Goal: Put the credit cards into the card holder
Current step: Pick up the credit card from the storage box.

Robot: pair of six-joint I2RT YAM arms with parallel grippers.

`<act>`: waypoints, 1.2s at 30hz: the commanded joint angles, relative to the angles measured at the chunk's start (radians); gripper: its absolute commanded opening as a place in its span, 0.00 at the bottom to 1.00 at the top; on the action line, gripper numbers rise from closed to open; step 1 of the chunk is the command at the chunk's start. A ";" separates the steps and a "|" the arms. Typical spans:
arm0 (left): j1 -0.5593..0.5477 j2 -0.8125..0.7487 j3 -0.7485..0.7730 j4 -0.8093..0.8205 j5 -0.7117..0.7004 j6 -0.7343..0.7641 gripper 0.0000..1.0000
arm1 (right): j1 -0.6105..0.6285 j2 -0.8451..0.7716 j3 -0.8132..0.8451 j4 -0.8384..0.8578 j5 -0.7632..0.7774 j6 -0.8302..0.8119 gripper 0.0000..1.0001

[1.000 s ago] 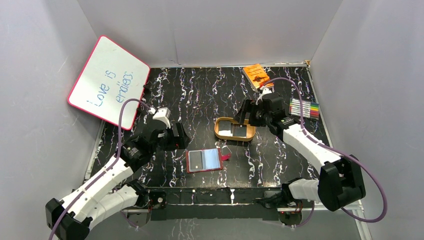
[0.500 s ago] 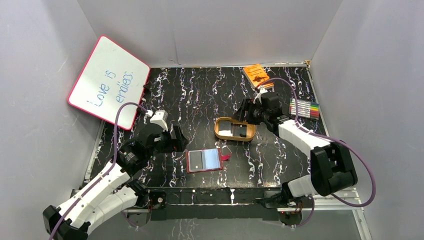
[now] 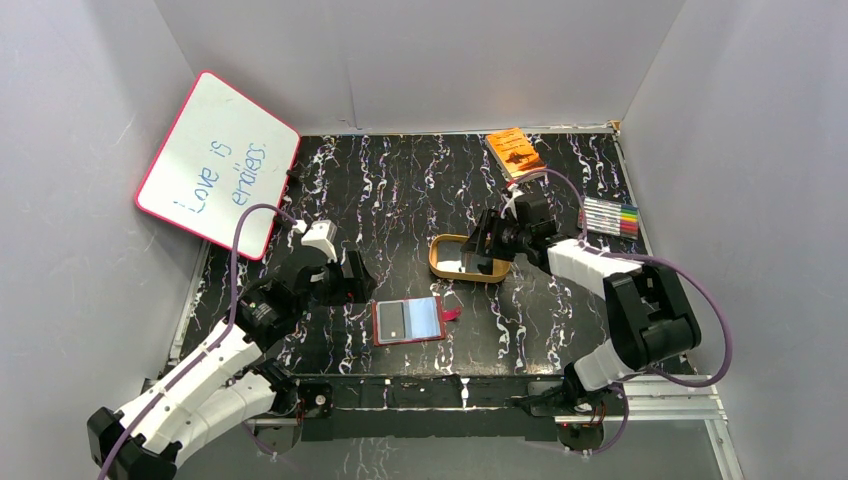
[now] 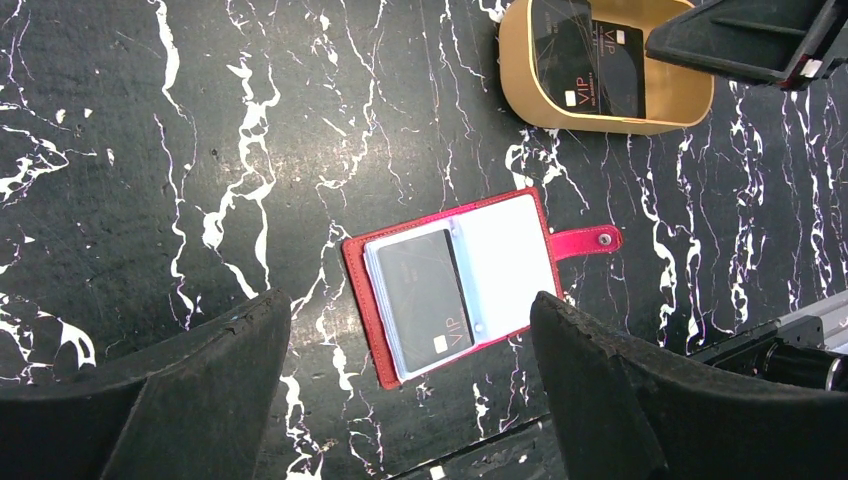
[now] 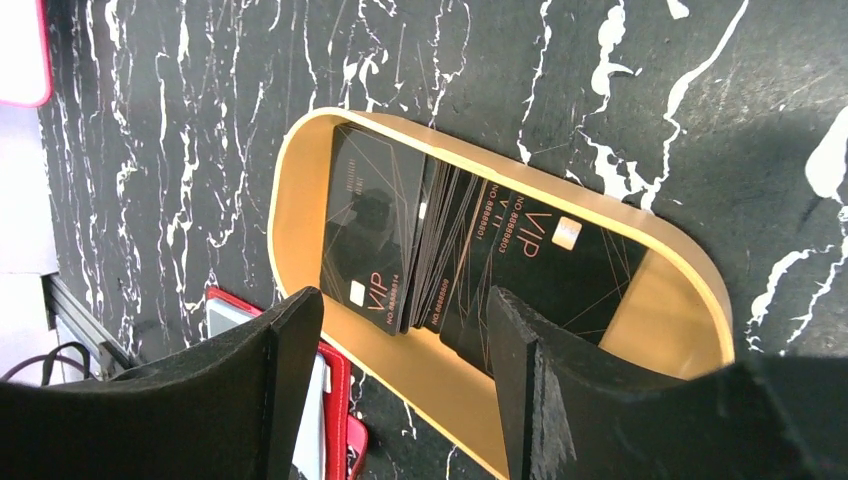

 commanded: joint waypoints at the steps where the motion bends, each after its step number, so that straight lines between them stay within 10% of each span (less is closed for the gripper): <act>1: -0.002 0.004 -0.006 -0.007 -0.013 0.005 0.86 | 0.016 0.037 0.007 0.072 -0.025 0.025 0.68; 36: -0.002 0.018 -0.004 -0.009 -0.017 0.005 0.85 | 0.064 0.203 0.075 0.012 0.057 0.012 0.31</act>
